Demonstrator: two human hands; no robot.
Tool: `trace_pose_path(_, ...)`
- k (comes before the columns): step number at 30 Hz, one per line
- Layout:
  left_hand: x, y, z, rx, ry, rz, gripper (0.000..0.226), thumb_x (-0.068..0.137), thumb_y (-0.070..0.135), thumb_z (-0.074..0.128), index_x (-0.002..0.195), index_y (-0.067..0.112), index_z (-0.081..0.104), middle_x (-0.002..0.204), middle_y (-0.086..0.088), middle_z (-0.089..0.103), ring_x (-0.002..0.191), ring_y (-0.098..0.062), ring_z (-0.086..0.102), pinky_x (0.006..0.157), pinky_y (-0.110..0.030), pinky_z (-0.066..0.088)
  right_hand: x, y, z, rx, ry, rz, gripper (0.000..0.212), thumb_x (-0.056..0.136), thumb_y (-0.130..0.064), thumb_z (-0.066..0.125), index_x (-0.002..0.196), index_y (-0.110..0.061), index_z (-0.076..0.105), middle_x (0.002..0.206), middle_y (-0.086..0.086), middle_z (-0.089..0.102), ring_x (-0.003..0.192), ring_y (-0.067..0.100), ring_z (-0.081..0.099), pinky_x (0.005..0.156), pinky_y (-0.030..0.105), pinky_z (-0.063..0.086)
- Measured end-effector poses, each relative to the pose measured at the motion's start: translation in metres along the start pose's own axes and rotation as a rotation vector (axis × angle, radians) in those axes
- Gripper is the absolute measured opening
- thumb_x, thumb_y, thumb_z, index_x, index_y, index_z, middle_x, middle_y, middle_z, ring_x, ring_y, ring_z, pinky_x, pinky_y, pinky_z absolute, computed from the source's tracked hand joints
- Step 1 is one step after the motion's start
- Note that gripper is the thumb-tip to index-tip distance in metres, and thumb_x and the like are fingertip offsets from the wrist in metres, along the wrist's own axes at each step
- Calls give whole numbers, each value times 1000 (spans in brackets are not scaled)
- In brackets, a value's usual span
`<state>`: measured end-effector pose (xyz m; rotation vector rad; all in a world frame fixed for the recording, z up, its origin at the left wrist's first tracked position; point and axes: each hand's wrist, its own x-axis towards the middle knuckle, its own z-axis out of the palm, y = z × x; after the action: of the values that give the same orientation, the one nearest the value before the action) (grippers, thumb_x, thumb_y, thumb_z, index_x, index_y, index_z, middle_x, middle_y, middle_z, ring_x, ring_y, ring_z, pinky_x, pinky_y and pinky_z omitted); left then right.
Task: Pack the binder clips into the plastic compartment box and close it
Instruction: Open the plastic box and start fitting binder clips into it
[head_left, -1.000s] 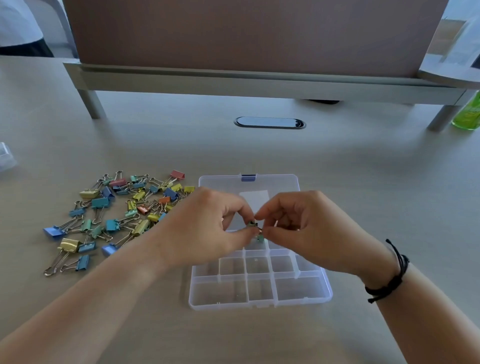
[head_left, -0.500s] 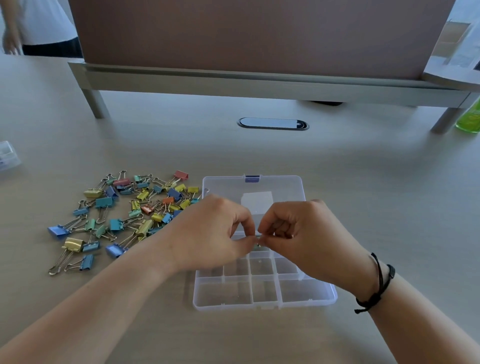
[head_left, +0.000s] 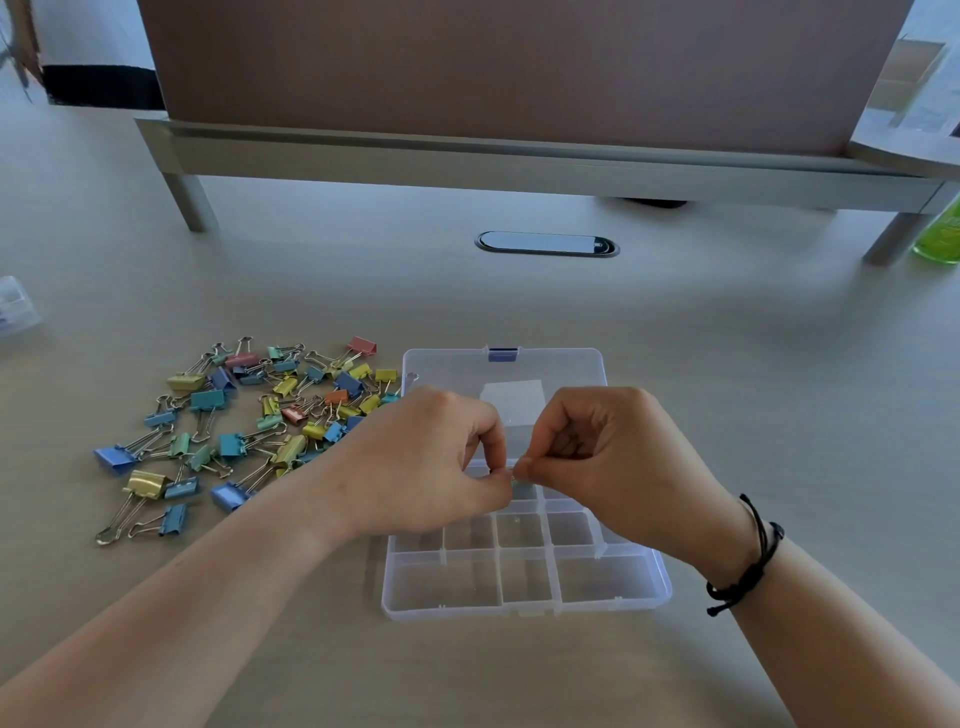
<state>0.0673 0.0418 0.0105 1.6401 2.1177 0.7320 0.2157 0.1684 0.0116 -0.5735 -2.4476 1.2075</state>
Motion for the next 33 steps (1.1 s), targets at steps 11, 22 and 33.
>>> trace_pose_path(11, 3, 1, 5, 49, 43, -52, 13, 79, 41, 74, 81, 30, 67, 48, 9, 48, 43, -3, 44, 47, -22, 40, 0, 0, 9, -252, 53, -67, 19, 72, -15, 83, 65, -28, 70, 59, -14, 49, 60, 4, 51, 54, 14, 39)
trace_pose_path(22, 3, 4, -3, -76, 25, -86, 24, 80, 53, 73, 89, 33, 64, 50, 9, 47, 43, -4, 39, 46, -16, 32, 0, 0, 10, -285, 32, -4, 20, 76, -24, 80, 75, -36, 64, 69, -15, 54, 65, 0, 51, 61, 11, 41)
trace_pose_path(33, -1, 24, 3, -712, 6, -170, 66, 89, 68, 26, 107, 12, 56, 60, -8, 44, 47, -14, 40, 41, -22, 35, -10, -16, 7, 76, 79, -183, 15, 79, -24, 79, 91, -29, 72, 69, -11, 61, 52, 9, 51, 53, 17, 43)
